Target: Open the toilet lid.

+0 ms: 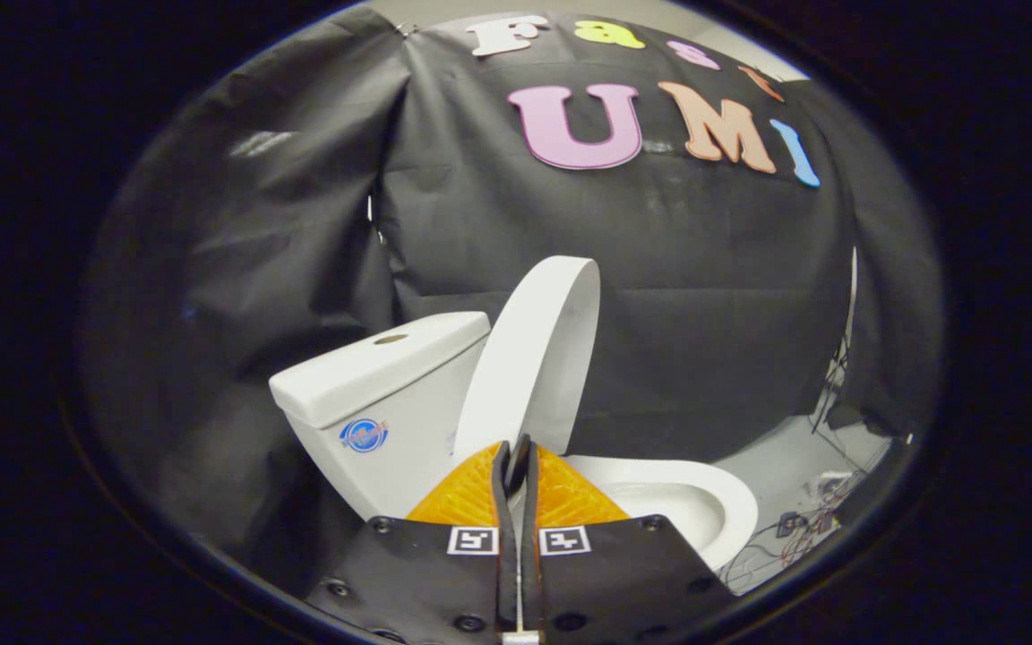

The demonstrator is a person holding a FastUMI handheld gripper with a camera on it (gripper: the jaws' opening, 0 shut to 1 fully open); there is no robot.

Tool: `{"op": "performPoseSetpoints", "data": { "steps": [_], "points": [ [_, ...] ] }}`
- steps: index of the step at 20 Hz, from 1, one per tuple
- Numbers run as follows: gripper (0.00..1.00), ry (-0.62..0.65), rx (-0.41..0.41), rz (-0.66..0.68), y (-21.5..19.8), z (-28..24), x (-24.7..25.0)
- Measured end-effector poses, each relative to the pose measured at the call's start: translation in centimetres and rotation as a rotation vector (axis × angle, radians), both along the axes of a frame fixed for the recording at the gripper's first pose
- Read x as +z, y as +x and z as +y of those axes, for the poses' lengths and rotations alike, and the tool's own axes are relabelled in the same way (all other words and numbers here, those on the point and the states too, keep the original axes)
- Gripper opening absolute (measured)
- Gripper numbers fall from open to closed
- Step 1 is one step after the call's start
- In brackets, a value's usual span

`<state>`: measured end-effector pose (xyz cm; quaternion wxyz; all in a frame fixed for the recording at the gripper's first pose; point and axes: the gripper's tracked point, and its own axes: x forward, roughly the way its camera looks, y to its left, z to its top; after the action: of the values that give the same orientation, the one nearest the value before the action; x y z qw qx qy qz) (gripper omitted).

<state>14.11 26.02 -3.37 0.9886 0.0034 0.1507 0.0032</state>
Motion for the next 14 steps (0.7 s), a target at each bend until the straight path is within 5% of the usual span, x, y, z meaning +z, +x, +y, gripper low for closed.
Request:
{"op": "performPoseSetpoints", "data": {
  "steps": [14],
  "points": [
    [0.06, 0.006, 0.001, -0.032, 0.26, 0.76, 0.09]
  ]
}}
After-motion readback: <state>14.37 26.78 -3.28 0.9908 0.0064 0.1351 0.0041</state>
